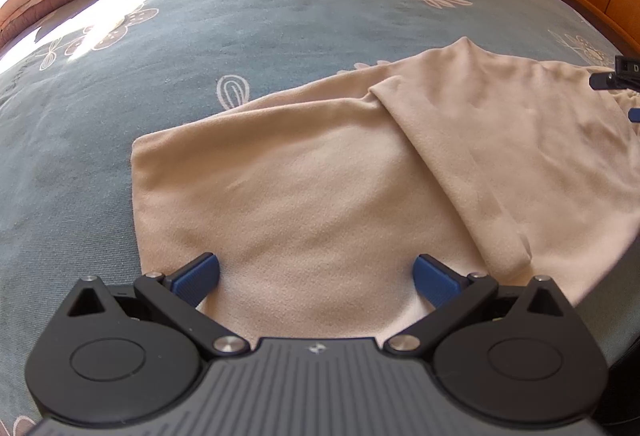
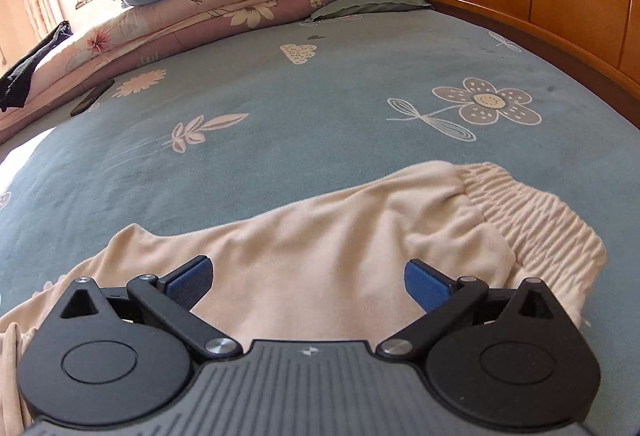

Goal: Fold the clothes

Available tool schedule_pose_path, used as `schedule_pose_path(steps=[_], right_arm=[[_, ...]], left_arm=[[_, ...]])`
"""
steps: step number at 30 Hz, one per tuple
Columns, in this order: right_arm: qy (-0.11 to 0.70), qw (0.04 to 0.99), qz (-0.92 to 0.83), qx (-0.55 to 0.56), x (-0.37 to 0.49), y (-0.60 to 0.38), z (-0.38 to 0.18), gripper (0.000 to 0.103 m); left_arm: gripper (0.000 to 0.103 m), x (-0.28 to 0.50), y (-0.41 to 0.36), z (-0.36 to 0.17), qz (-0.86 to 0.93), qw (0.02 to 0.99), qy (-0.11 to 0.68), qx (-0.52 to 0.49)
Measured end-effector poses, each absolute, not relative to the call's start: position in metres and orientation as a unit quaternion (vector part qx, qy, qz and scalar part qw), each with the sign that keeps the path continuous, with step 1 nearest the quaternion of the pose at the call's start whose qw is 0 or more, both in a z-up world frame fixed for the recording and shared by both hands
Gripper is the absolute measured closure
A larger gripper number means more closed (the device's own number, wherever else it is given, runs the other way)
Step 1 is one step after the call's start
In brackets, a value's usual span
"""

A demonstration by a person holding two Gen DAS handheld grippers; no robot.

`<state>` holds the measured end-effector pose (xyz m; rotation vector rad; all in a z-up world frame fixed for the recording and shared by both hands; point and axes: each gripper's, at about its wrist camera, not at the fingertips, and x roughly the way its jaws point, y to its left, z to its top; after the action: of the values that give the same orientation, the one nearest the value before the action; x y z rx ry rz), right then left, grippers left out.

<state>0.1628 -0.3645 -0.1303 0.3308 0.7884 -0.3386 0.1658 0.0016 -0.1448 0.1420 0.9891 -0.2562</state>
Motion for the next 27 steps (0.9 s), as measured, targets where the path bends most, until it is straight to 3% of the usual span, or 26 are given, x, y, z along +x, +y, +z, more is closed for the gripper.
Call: schedule_pose_path(steps=[5,10,16,27], right_arm=[[0.402,0.892,-0.159,0.132,0.144,-0.350,-0.146,0.000],[0.328,0.917,-0.098,0.204,0.113,-0.349,-0.113,0.000],[0.371,0.881,-0.075,0.283,0.108,-0.365,-0.151,0.000],[0.328,0.915,0.005,0.235,0.083,-0.345,-0.129,0.000]], left_arm=[[0.000,0.163,0.002,-0.145,-0.121,0.874,0.466,0.067],[0.000,0.161,0.003,-0.144,-0.115,0.876,0.465,0.058],[0.000,0.158,0.004,-0.145,-0.111,0.881,0.457,0.054],[0.001,0.150,-0.003,-0.131,-0.123,0.871,0.469,0.083]])
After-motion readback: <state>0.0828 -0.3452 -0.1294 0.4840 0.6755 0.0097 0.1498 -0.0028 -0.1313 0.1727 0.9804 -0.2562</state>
